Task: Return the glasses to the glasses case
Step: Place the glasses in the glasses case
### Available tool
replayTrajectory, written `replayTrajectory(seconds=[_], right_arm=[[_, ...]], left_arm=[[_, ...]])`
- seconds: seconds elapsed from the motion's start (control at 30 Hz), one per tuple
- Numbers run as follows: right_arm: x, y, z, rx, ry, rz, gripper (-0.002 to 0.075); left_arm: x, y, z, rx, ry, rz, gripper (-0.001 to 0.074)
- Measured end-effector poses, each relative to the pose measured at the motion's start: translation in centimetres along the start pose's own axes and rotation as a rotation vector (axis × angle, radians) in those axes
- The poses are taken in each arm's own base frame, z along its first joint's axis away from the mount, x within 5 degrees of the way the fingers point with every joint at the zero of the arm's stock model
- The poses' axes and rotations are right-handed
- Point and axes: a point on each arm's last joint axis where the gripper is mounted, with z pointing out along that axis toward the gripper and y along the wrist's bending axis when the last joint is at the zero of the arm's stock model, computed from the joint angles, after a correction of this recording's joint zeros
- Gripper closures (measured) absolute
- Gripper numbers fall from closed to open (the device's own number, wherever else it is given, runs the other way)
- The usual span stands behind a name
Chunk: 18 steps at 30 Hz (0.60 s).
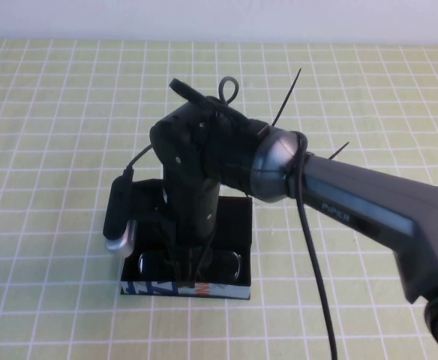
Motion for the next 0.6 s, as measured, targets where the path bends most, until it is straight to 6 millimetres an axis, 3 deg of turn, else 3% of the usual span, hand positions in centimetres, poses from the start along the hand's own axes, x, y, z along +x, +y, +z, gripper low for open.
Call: replayTrajectory(seconds=[0.27,0.43,0.6], right_arm=[[1.0,-0.3,-5.4,0.135,-0.040,0.160,0.0475],[2.5,-1.1,-8.5,0.192,-0.083,0.260,0.0655],[4.5,-2.8,-9.5,0.214,-0.090,0.330,0.0726]], left_arm=[[0.0,0.0,0.0,0.000,0.000,0.000,0.0737],[0.0,0.0,0.0,0.000,0.000,0.000,0.0737],[0.0,0.0,0.0,0.000,0.000,0.000,0.0737]])
